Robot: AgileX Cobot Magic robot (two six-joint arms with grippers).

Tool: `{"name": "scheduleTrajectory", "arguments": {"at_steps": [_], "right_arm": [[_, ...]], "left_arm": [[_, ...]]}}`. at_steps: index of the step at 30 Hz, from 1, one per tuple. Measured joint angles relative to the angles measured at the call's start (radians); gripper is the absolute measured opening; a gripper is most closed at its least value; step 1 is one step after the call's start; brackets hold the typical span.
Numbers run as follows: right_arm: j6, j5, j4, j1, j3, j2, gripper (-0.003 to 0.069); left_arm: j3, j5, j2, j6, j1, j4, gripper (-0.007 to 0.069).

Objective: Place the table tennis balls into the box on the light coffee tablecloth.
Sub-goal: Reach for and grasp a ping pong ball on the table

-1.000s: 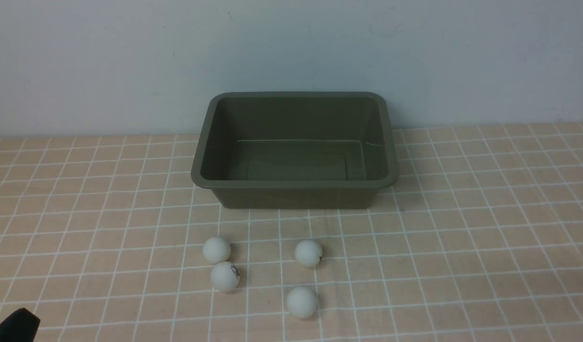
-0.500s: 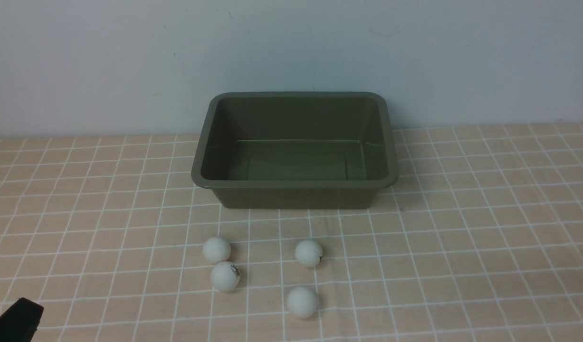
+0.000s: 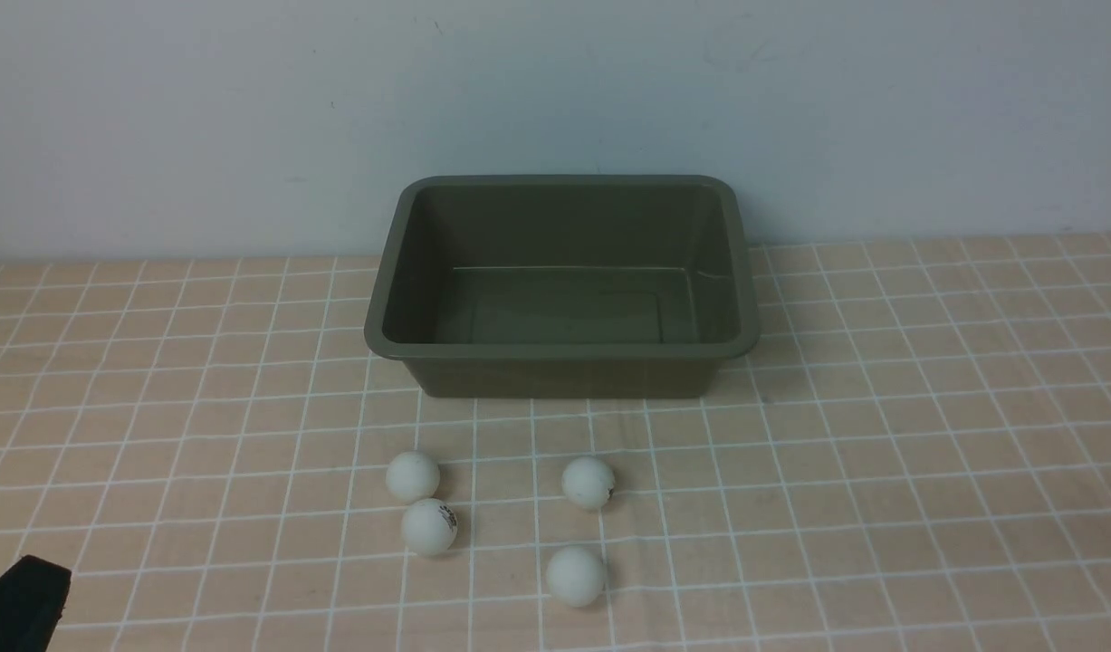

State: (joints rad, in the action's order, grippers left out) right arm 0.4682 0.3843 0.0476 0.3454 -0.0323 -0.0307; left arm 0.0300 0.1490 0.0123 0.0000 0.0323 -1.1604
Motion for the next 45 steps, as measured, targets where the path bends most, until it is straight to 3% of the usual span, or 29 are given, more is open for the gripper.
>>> {"name": "scheduleTrajectory", "arguments": {"at_steps": [3, 6, 8, 11, 16, 21, 22, 23, 27, 30, 37, 45], "right_arm": [[0.015, 0.013, 0.028, 0.0, 0.0, 0.0, 0.0084], [0.073, -0.005, 0.075, 0.0, 0.0, 0.0, 0.0182], [0.086, -0.014, 0.086, 0.0, 0.0, 0.0, 0.0205], [0.132, -0.053, 0.13, 0.0, 0.0, 0.0, 0.0316], [0.186, -0.066, 0.153, 0.0, 0.0, 0.0, 0.0443], [0.199, 0.116, 0.156, 0.0, 0.001, 0.0, 0.0505], [0.198, 0.124, 0.156, 0.0, 0.001, 0.0, 0.0505], [0.196, 0.173, 0.156, 0.0, 0.015, 0.0, 0.0509], [0.192, 0.174, 0.159, 0.0, 0.101, 0.0, 0.051], [0.142, -0.015, 0.191, 0.0, 0.267, -0.013, 0.051], [0.072, -0.529, 0.319, 0.0, 0.526, -0.207, 0.0513], [0.064, -1.022, 0.317, 0.0, 0.694, -0.568, 0.0513]], "left_arm": [[0.0, 0.001, 0.0, 0.021, 0.0, -0.005, 0.0055], [0.0, 0.025, 0.0, 0.058, 0.0, -0.007, 0.019], [0.0, 0.032, 0.0, 0.067, 0.0, -0.008, 0.0223], [0.0, 0.049, 0.0, 0.114, 0.0, -0.009, 0.0386], [-0.006, 0.048, 0.0, 0.226, 0.0, -0.009, 0.0533], [-0.126, 0.017, 0.0, 0.483, 0.0, -0.009, 0.0568], [-0.133, 0.017, 0.0, 0.483, 0.0, -0.009, 0.0568], [-0.181, 0.004, 0.0, 0.589, 0.0, -0.009, 0.0572], [-0.29, 0.02, 0.0, 0.788, 0.0, -0.009, 0.0572], [-0.391, 0.104, -0.058, 0.921, 0.0, -0.009, 0.0572], [-0.489, 0.29, -0.325, 1.087, 0.0, 0.011, 0.0572], [-0.509, 0.453, -0.645, 1.11, 0.0, 0.143, 0.0572]]}}
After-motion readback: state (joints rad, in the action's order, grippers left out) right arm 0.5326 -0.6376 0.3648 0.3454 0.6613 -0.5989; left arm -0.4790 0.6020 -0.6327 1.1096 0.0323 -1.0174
